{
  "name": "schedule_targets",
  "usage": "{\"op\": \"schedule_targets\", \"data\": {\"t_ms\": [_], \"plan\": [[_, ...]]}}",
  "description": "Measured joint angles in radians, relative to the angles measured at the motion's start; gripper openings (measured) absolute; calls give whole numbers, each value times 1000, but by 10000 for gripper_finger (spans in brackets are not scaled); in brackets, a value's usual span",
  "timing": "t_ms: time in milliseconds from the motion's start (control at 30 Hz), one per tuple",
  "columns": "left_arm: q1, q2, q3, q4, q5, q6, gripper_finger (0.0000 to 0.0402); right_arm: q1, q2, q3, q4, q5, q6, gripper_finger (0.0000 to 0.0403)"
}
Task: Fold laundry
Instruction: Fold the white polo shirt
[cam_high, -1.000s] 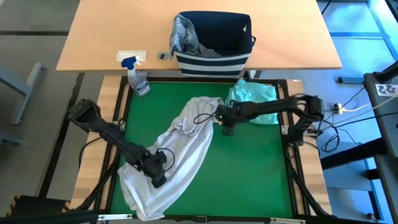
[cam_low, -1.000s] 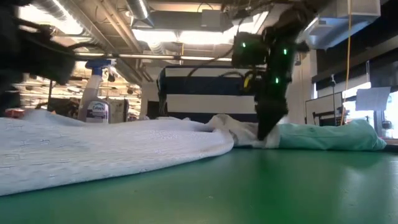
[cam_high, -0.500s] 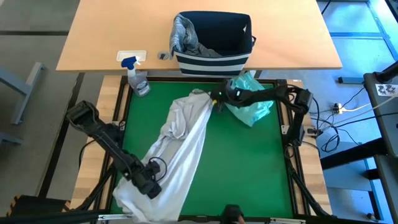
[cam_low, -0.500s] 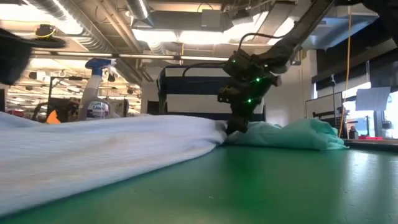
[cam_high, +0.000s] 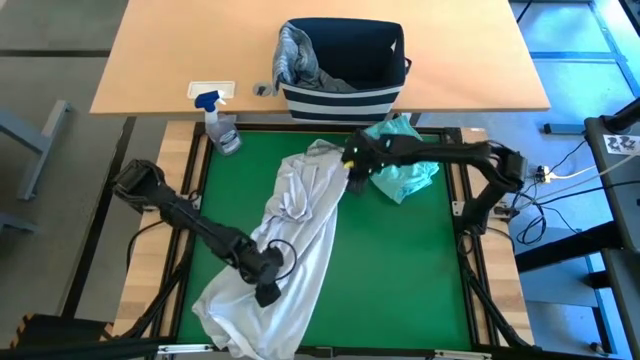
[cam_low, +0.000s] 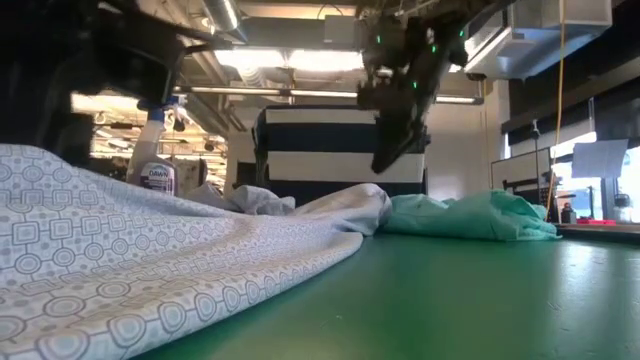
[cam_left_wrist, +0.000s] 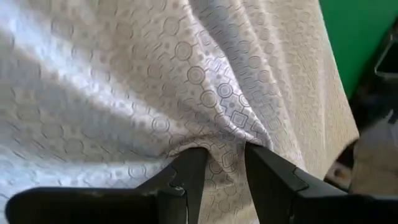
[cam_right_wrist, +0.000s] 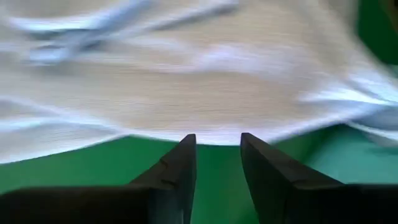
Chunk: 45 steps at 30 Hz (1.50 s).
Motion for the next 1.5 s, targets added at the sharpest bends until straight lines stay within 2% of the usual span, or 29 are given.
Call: {"op": "schedule_targets", "data": {"t_ms": [167,400,467,600,767,900,967,1133,1233,1300,1367,1500], "plan": [[56,0,94,-210,56,178,108,177,7,-10,155,-3,75,127],[48,-2,151,-437,-10,321,108,332,167,-65,541,129,267,127],[29,-2,150,-470,-31,324,108,347,226,-65,601,150,279,127],[-8,-2,147,-492,-35,323,108,337,327,-65,592,181,266,127],[-52,-2,147,-523,-27,295,108,243,339,-59,536,195,116,127],[-68,-2,147,-553,-29,290,108,111,310,-61,463,190,22,127],[-69,-2,149,-577,-29,289,108,44,290,-62,415,154,16,127],[-69,-15,168,-596,-59,299,108,-40,198,-68,305,-24,73,127],[-69,-47,184,-596,-108,320,108,-14,108,-66,293,-127,126,127],[-69,-88,194,-596,-142,330,108,31,48,-66,290,-157,155,127],[-69,-135,201,-593,-179,332,108,100,-12,-66,284,-157,173,127],[-74,-216,201,-597,-252,320,108,255,-94,-64,292,-69,233,127]]}}
